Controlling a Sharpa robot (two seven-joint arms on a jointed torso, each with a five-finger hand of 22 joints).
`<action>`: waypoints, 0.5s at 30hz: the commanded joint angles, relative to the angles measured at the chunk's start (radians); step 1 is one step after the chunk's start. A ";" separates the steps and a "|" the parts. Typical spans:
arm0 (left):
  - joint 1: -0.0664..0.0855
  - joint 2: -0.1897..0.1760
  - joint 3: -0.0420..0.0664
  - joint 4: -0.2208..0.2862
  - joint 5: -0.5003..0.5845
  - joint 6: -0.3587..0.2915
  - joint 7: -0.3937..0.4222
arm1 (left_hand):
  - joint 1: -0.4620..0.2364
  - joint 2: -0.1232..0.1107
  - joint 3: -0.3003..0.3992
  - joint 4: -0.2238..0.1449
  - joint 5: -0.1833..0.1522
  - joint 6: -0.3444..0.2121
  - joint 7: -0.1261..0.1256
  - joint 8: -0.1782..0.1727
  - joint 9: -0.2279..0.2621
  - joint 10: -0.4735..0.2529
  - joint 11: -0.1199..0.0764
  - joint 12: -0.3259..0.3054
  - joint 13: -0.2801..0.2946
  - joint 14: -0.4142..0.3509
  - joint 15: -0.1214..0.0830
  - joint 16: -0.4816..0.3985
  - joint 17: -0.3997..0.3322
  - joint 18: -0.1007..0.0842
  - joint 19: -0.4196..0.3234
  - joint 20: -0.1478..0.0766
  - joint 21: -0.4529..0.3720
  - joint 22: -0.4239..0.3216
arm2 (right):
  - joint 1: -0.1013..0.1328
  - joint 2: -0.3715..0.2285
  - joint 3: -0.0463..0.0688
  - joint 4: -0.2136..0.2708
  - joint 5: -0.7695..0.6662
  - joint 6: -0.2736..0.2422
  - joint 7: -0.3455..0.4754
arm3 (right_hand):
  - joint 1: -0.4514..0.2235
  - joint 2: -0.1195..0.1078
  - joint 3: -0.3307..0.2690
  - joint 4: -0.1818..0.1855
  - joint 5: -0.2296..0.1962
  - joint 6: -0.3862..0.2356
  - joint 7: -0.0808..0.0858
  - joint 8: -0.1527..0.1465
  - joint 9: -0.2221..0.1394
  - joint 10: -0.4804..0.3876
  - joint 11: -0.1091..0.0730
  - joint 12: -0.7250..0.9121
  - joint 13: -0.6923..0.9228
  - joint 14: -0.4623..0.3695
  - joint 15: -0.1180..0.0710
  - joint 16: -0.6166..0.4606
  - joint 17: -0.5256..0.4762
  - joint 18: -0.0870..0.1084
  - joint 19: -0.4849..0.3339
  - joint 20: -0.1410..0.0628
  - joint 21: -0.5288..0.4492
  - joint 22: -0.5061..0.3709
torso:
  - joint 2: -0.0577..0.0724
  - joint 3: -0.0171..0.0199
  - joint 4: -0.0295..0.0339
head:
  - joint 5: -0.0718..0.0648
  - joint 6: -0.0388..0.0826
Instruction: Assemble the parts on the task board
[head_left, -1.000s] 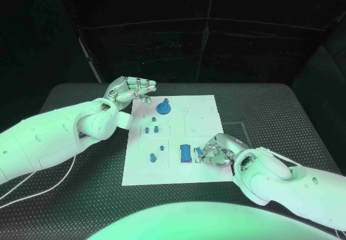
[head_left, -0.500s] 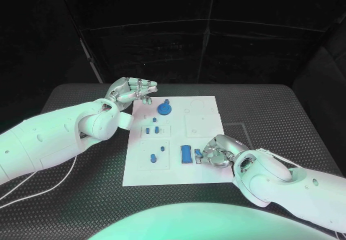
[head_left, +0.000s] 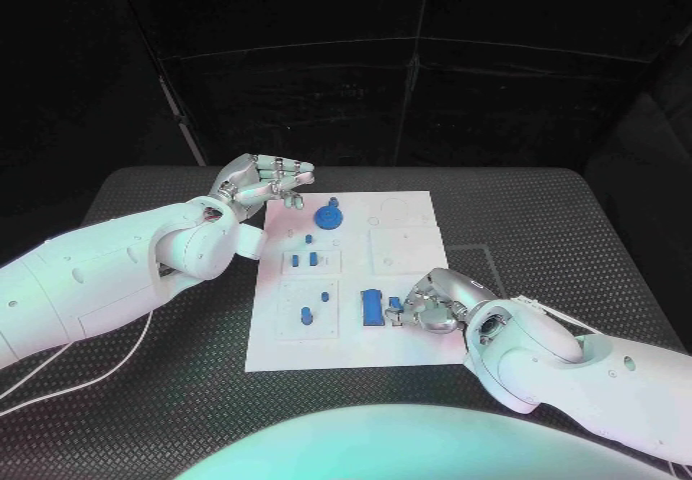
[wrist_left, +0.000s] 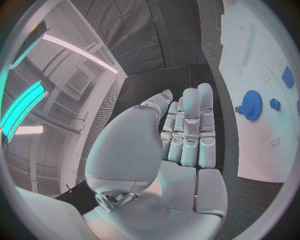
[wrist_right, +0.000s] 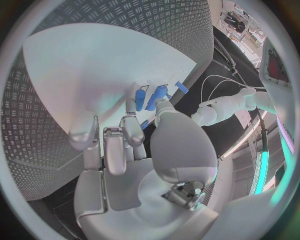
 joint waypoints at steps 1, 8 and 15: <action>0.001 -0.001 0.001 0.002 0.003 0.012 0.002 | 0.002 0.006 -0.006 -0.001 -0.004 -0.001 0.003 -0.006 -0.001 -0.006 0.000 0.004 -0.001 -0.005 0.002 -0.006 -0.002 0.013 0.002 0.005 -0.006 -0.001 | 0.001 0.000 0.000 0.009 0.000 -0.020 0.004 | -0.009 0.003 -0.009 0.000 -0.006 0.006 0.000 0.001 0.002 0.009 -0.001 0.006 0.001 0.083 -0.005 0.004 0.155 -0.010 0.003 -0.001 -0.001 0.001 | 0.001 0.0008 -0.0006 | -0.001 -0.001; 0.001 -0.002 0.001 0.002 0.003 0.012 0.001 | 0.002 0.006 -0.006 -0.001 -0.004 -0.001 0.003 -0.006 -0.001 -0.006 0.000 0.004 -0.001 -0.005 0.002 -0.006 -0.002 0.013 0.002 0.005 -0.006 -0.001 | 0.001 -0.006 0.000 0.019 0.000 -0.030 -0.002 | -0.009 0.013 -0.015 -0.001 0.006 0.008 -0.002 0.002 0.005 0.010 -0.002 0.008 0.004 0.084 -0.006 0.005 0.156 -0.011 0.005 -0.001 0.001 0.004 | -0.001 0.0002 -0.0011 | -0.004 0.001; 0.001 -0.002 0.001 0.002 0.003 0.014 0.000 | 0.002 0.006 -0.006 -0.001 -0.004 -0.001 0.003 -0.006 -0.001 -0.006 0.000 0.004 -0.001 -0.005 0.002 -0.006 -0.002 0.013 0.002 0.005 -0.006 -0.001 | 0.001 -0.014 0.000 0.019 -0.006 -0.028 -0.009 | 0.002 0.022 -0.021 -0.003 0.027 0.007 -0.002 0.002 0.007 0.010 -0.003 0.007 0.004 0.084 -0.007 0.005 0.158 -0.011 0.006 -0.002 0.001 0.005 | -0.001 -0.0003 0.0008 | -0.007 0.000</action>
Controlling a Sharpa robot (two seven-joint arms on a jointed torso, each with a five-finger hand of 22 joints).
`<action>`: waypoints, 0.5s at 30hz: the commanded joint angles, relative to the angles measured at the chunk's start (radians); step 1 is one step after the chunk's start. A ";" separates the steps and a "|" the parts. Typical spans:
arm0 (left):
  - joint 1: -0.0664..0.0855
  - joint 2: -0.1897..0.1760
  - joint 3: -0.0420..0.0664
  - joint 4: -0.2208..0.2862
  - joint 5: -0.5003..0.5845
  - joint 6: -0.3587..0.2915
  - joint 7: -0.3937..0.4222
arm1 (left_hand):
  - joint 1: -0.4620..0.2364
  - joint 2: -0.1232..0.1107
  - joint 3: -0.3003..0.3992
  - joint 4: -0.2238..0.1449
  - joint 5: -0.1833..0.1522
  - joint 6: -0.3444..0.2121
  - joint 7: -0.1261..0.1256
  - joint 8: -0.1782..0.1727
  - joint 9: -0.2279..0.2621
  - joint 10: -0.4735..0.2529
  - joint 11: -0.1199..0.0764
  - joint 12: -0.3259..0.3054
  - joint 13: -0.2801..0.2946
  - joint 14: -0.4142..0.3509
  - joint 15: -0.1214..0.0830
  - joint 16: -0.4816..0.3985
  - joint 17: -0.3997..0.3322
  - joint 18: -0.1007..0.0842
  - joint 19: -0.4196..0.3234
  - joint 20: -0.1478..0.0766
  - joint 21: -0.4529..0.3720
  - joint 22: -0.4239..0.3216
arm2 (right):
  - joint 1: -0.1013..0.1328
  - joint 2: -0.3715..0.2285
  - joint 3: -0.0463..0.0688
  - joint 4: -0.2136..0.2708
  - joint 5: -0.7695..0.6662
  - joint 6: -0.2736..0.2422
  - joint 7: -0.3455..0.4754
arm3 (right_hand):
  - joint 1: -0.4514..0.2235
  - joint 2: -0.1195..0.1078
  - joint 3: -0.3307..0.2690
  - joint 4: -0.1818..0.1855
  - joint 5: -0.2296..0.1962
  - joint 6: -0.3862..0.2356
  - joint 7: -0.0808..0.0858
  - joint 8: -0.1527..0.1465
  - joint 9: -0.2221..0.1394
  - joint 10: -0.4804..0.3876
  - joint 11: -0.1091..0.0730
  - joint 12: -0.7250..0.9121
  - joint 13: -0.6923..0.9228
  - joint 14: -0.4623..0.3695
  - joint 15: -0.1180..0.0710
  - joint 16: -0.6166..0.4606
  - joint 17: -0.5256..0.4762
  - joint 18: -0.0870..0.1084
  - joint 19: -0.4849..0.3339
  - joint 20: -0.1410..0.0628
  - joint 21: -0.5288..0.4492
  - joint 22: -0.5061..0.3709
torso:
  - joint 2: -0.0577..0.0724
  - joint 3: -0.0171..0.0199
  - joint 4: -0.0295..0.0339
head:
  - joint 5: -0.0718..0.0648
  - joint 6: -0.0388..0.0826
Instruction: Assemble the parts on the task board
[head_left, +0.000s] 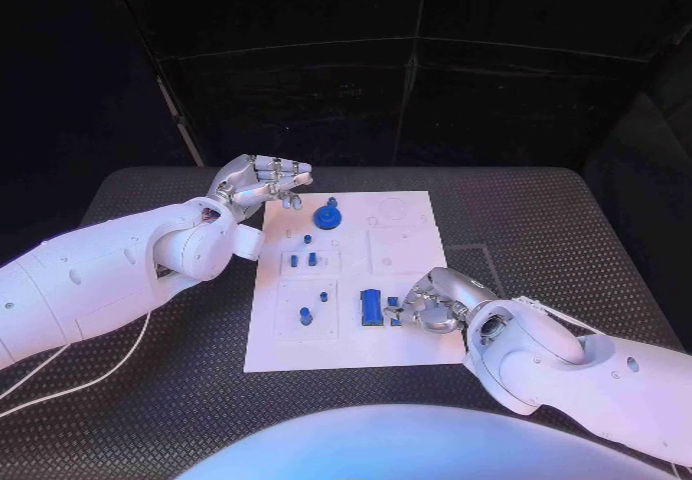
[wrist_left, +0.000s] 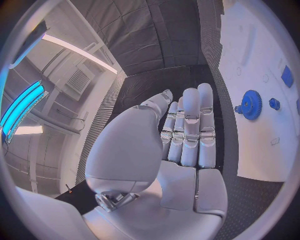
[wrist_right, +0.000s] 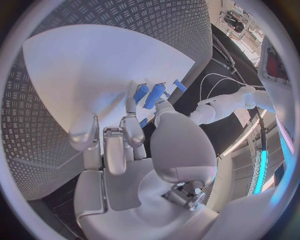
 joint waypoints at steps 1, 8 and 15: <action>0.001 0.000 0.001 0.001 0.003 0.012 0.002 | 0.002 0.006 -0.006 -0.001 -0.004 -0.001 0.003 -0.006 -0.001 -0.006 0.000 0.004 -0.001 -0.005 0.002 -0.006 -0.002 0.013 0.002 0.005 -0.006 -0.002 | 0.001 -0.002 0.000 0.002 -0.007 -0.010 -0.007 | 0.002 0.011 -0.008 -0.001 0.012 0.007 -0.002 0.002 0.002 0.007 0.001 0.003 0.000 0.084 -0.007 0.005 0.158 -0.011 0.006 -0.002 0.001 0.001 | -0.001 -0.0007 0.0012 | -0.001 0.000; 0.001 0.000 0.001 0.001 0.003 0.013 0.001 | 0.002 0.006 -0.006 -0.001 -0.004 -0.001 0.003 -0.006 -0.001 -0.006 0.000 0.004 -0.001 -0.005 0.002 -0.006 -0.002 0.013 0.002 0.005 -0.006 -0.002 | 0.001 -0.010 0.000 0.003 -0.013 0.001 -0.005 | 0.098 0.015 -0.013 -0.021 -0.071 0.004 -0.002 0.001 0.008 0.006 0.001 0.003 0.003 0.084 -0.008 0.005 0.158 -0.011 0.005 -0.003 0.000 0.001 | 0.000 -0.0006 0.0005 | -0.001 0.000; 0.001 -0.002 0.001 0.000 0.003 0.013 -0.001 | 0.001 0.007 -0.007 0.000 -0.004 -0.002 0.004 -0.007 -0.001 -0.007 0.000 0.004 -0.001 -0.006 0.002 -0.007 -0.002 0.013 0.003 0.006 -0.007 -0.002 | 0.001 -0.023 0.000 0.007 -0.007 0.004 0.031 | 0.137 0.004 -0.049 -0.017 -0.202 0.002 0.001 0.001 0.014 0.006 0.003 0.003 0.005 0.084 -0.005 0.006 0.159 -0.011 0.006 -0.001 0.000 0.004 | 0.000 -0.0013 -0.0004 | -0.001 0.000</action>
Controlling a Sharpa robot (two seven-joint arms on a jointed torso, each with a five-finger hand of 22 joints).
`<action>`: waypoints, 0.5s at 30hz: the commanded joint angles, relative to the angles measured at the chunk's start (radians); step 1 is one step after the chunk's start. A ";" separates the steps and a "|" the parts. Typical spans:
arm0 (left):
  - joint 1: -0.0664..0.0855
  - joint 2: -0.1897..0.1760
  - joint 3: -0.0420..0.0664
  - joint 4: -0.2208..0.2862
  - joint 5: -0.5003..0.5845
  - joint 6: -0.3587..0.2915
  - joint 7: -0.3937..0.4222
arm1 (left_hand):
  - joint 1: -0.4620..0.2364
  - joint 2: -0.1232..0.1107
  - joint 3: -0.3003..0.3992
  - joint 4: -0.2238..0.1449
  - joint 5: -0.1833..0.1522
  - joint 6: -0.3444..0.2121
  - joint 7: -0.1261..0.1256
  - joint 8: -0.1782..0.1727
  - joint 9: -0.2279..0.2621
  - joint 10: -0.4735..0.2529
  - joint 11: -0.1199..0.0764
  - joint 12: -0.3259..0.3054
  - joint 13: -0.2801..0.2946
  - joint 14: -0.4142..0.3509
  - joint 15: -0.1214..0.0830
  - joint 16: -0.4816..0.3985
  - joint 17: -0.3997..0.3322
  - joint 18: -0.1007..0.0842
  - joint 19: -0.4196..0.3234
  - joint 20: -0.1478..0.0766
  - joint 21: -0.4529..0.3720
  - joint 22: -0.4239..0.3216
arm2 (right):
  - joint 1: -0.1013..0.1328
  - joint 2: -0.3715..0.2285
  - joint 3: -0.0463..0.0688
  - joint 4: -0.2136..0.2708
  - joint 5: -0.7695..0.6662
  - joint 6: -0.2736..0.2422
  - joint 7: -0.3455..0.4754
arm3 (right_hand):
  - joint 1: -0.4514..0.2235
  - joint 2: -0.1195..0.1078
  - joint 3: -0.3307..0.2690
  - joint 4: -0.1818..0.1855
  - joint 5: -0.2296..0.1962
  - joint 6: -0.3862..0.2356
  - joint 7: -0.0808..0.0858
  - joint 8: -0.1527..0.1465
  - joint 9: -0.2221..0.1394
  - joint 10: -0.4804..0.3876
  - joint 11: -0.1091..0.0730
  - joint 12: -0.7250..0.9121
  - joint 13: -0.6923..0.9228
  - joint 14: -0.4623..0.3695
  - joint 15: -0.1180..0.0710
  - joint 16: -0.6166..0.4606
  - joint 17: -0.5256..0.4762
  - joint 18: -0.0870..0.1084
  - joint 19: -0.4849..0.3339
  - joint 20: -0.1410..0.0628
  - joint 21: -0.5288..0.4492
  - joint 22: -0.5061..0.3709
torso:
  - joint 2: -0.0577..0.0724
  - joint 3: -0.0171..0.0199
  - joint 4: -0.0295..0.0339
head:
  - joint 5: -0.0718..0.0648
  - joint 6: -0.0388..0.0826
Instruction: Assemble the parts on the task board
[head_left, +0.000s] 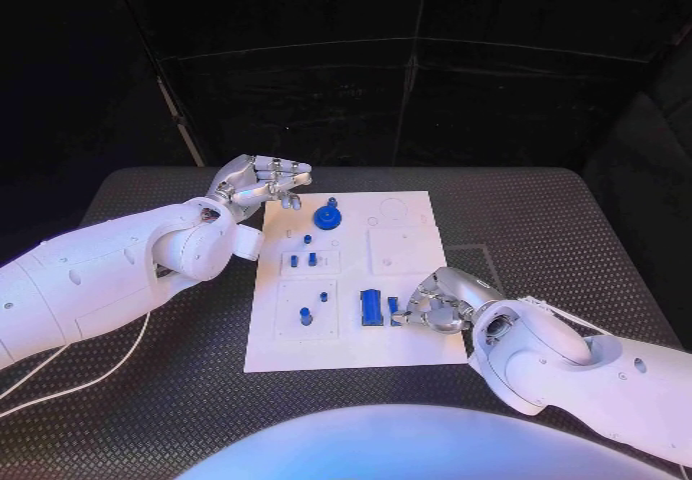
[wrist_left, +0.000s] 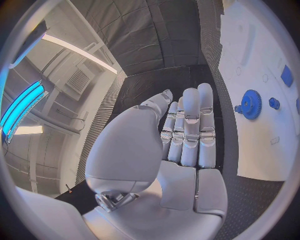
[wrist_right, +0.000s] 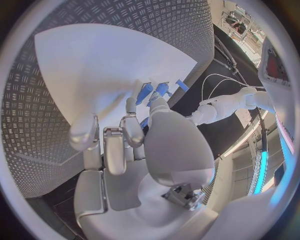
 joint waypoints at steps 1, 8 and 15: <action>0.001 -0.001 0.001 0.001 0.003 0.010 0.001 | 0.001 0.007 -0.007 0.000 -0.004 -0.002 0.004 -0.007 -0.001 -0.007 0.000 0.004 -0.001 -0.006 0.002 -0.007 -0.001 0.013 0.003 0.006 -0.007 -0.001 | 0.001 -0.005 0.000 0.003 -0.001 0.003 0.033 | 0.007 -0.001 -0.012 0.007 -0.020 0.002 0.001 0.000 0.002 0.006 0.004 0.004 0.001 0.084 -0.005 0.006 0.159 -0.011 0.006 -0.001 0.000 0.002 | 0.000 -0.0009 -0.0008 | -0.002 0.001; 0.001 -0.001 0.001 -0.001 0.003 0.007 -0.001 | 0.002 0.007 -0.007 -0.001 -0.003 -0.003 0.004 -0.007 -0.001 -0.007 0.000 0.005 -0.001 -0.006 0.002 -0.007 -0.001 0.013 0.003 0.006 -0.007 -0.001 | 0.001 -0.013 0.000 0.002 0.004 0.007 0.045 | 0.007 0.000 -0.019 0.011 -0.031 0.002 0.001 0.000 0.003 0.006 0.004 0.004 0.001 0.084 -0.005 0.006 0.159 -0.011 0.006 -0.001 0.000 0.002 | 0.000 -0.0002 -0.0005 | -0.003 -0.001; 0.001 0.000 0.001 -0.001 0.003 0.007 -0.002 | 0.002 0.007 -0.007 -0.001 -0.003 -0.003 0.004 -0.007 -0.001 -0.007 0.000 0.005 -0.001 -0.006 0.002 -0.007 -0.001 0.013 0.003 0.006 -0.007 -0.001 | 0.001 -0.012 0.000 -0.006 0.006 0.024 0.043 | 0.010 0.004 -0.020 0.013 -0.035 0.002 0.001 0.001 0.004 0.006 0.004 0.003 0.001 0.084 -0.005 0.006 0.160 -0.011 0.006 -0.001 0.000 0.002 | 0.000 0.0000 -0.0008 | -0.003 -0.003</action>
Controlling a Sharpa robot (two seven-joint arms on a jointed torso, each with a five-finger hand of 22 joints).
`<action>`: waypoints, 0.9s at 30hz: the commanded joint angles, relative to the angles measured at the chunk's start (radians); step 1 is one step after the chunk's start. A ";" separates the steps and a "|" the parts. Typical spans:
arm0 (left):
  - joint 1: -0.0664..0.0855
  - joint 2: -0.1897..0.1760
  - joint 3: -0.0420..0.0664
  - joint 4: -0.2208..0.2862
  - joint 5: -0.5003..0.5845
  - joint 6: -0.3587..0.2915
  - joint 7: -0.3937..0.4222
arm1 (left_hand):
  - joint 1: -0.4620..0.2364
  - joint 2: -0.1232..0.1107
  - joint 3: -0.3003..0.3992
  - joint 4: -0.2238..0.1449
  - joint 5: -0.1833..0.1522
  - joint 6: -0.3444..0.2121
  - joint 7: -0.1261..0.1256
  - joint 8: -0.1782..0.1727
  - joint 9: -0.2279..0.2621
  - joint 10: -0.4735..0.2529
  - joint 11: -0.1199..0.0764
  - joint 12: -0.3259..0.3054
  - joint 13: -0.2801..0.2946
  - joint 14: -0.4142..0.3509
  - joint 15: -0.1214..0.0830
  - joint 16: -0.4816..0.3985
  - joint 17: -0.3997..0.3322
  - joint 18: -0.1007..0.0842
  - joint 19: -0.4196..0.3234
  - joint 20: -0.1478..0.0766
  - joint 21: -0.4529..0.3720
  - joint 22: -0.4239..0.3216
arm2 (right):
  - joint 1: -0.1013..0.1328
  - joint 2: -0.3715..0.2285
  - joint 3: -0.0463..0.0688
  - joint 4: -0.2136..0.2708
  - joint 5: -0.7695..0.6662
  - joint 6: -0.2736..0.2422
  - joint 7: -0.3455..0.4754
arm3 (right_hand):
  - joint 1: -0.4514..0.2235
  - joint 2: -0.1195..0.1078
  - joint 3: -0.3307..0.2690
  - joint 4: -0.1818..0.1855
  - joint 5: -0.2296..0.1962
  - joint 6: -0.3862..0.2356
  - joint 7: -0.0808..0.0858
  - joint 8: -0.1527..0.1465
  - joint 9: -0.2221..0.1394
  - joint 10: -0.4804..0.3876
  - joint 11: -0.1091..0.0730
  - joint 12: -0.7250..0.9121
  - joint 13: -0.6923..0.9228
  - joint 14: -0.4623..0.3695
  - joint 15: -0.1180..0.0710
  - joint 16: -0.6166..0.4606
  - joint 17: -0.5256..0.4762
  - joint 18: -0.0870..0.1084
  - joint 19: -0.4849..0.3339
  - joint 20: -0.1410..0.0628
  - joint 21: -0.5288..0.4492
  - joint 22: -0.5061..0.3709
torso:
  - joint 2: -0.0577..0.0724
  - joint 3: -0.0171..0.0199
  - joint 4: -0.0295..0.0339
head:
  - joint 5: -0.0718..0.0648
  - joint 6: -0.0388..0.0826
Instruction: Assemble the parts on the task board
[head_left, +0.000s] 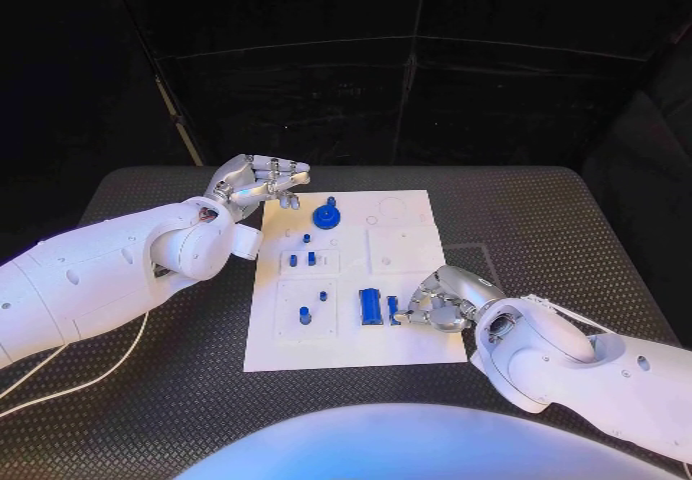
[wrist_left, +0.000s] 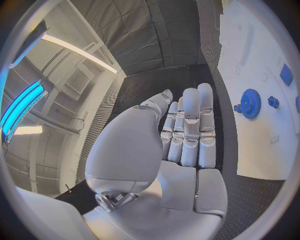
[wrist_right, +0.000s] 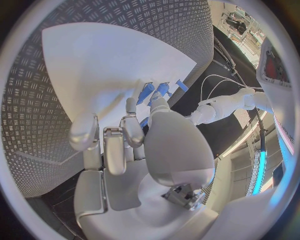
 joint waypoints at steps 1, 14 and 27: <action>0.001 0.001 0.001 0.001 0.003 0.007 0.001 | 0.002 0.007 -0.007 -0.001 -0.004 -0.003 0.004 -0.007 -0.001 -0.007 0.000 0.005 -0.001 -0.006 0.002 -0.007 -0.001 0.013 0.003 0.006 -0.003 -0.001 | 0.001 0.004 0.000 -0.005 0.002 0.022 0.012 | 0.016 0.007 -0.007 -0.002 -0.005 0.002 0.001 0.001 0.002 0.006 0.003 0.003 0.001 0.084 -0.005 0.006 0.160 -0.011 0.006 -0.001 0.000 0.001 | 0.000 0.0001 -0.0002 | 0.000 -0.001; 0.001 0.005 0.001 -0.001 0.003 0.007 0.002 | 0.002 0.007 -0.007 -0.001 -0.004 -0.003 0.004 -0.007 -0.001 -0.007 0.000 0.005 -0.001 -0.006 0.002 -0.007 -0.001 0.013 0.003 0.006 -0.003 -0.001 | 0.001 0.038 0.000 -0.043 -0.001 0.016 -0.017 | 0.090 0.019 -0.013 -0.034 -0.023 0.006 0.001 0.004 0.009 0.006 0.003 0.003 0.003 0.084 -0.006 0.006 0.161 -0.011 0.006 -0.001 -0.001 0.002 | 0.000 -0.0007 -0.0001 | 0.004 0.000; 0.001 0.007 0.001 -0.003 0.003 0.008 0.002 | 0.002 0.007 -0.007 -0.001 -0.004 -0.003 0.004 -0.007 -0.001 -0.007 0.000 0.005 -0.001 -0.006 0.002 -0.007 -0.001 0.013 0.003 0.006 -0.003 -0.001 | 0.001 0.034 0.000 -0.036 0.006 -0.038 0.027 | 0.081 0.029 -0.028 -0.024 -0.005 0.008 0.000 0.007 0.012 0.007 0.003 0.004 0.004 0.084 -0.006 0.006 0.160 -0.011 0.006 -0.001 -0.001 0.003 | -0.001 0.0006 -0.0011 | 0.005 0.003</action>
